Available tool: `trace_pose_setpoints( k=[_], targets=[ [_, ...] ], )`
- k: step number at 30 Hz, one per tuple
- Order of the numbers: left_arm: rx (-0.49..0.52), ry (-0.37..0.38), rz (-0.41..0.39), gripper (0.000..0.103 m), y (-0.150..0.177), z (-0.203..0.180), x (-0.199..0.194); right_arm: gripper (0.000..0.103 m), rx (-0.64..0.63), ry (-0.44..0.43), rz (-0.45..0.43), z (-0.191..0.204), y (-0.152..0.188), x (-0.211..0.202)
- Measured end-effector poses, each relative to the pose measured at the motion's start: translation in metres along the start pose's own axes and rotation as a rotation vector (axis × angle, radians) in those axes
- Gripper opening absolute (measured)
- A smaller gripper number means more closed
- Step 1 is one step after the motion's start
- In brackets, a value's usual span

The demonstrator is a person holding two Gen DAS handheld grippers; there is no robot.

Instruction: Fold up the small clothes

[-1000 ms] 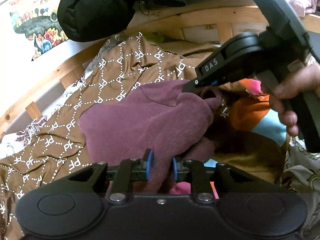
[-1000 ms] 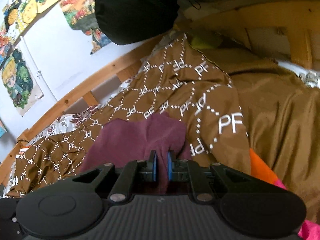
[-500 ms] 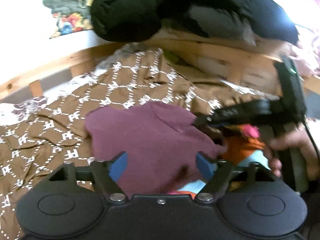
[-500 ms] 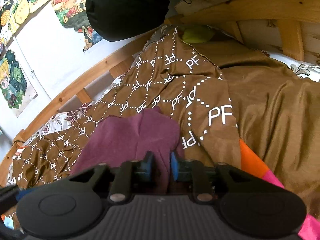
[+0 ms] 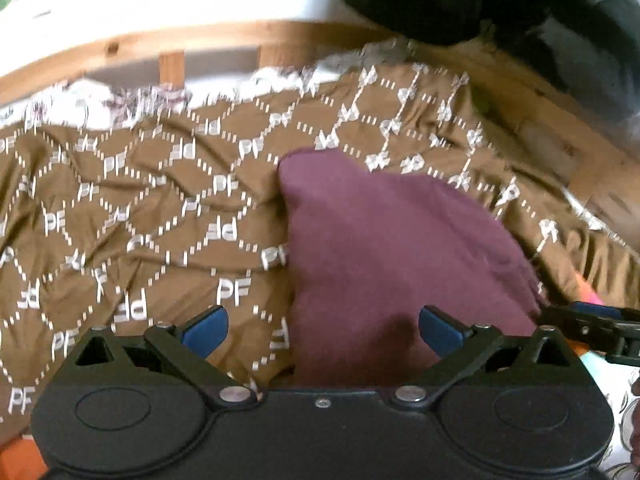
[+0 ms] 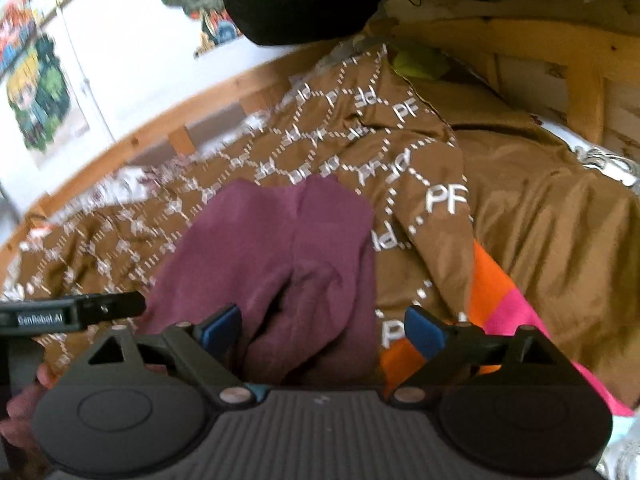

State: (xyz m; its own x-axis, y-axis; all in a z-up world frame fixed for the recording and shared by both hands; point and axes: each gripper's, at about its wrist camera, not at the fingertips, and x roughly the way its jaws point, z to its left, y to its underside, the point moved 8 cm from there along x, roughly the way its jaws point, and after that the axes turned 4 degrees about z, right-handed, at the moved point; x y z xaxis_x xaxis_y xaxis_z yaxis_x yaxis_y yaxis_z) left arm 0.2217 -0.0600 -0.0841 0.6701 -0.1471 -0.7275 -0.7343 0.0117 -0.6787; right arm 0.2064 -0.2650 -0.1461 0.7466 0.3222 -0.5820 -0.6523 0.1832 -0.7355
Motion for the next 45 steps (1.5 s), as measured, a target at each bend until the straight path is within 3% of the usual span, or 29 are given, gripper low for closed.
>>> trace_pose_setpoints(
  k=[8,17,21,25,29,38,45],
  targets=[
    [0.043,-0.042,0.031,0.102,0.018,0.003,0.011,0.095,-0.021,0.094,0.053,-0.013,0.017,0.008],
    [0.062,-0.059,0.041,0.102,0.024,0.004,0.015,0.103,-0.016,0.08,0.041,-0.017,0.016,0.006],
    [0.035,-0.04,0.051,0.102,0.027,0.007,0.017,0.103,-0.096,0.109,0.029,-0.02,0.007,-0.001],
    [-0.011,-0.018,0.075,0.102,0.032,0.012,0.022,0.103,-0.082,0.024,-0.056,-0.014,-0.003,-0.016],
    [-0.042,-0.008,0.092,0.102,0.036,0.014,0.026,0.103,-0.013,-0.091,-0.064,-0.005,-0.002,-0.01],
    [-0.051,0.0,0.1,0.102,0.043,0.014,0.028,0.103,-0.015,-0.021,0.067,-0.005,0.02,0.025],
    [-0.068,0.009,0.106,0.102,0.044,0.016,0.03,0.103,0.007,-0.082,-0.001,-0.003,0.014,0.012]
  ],
)
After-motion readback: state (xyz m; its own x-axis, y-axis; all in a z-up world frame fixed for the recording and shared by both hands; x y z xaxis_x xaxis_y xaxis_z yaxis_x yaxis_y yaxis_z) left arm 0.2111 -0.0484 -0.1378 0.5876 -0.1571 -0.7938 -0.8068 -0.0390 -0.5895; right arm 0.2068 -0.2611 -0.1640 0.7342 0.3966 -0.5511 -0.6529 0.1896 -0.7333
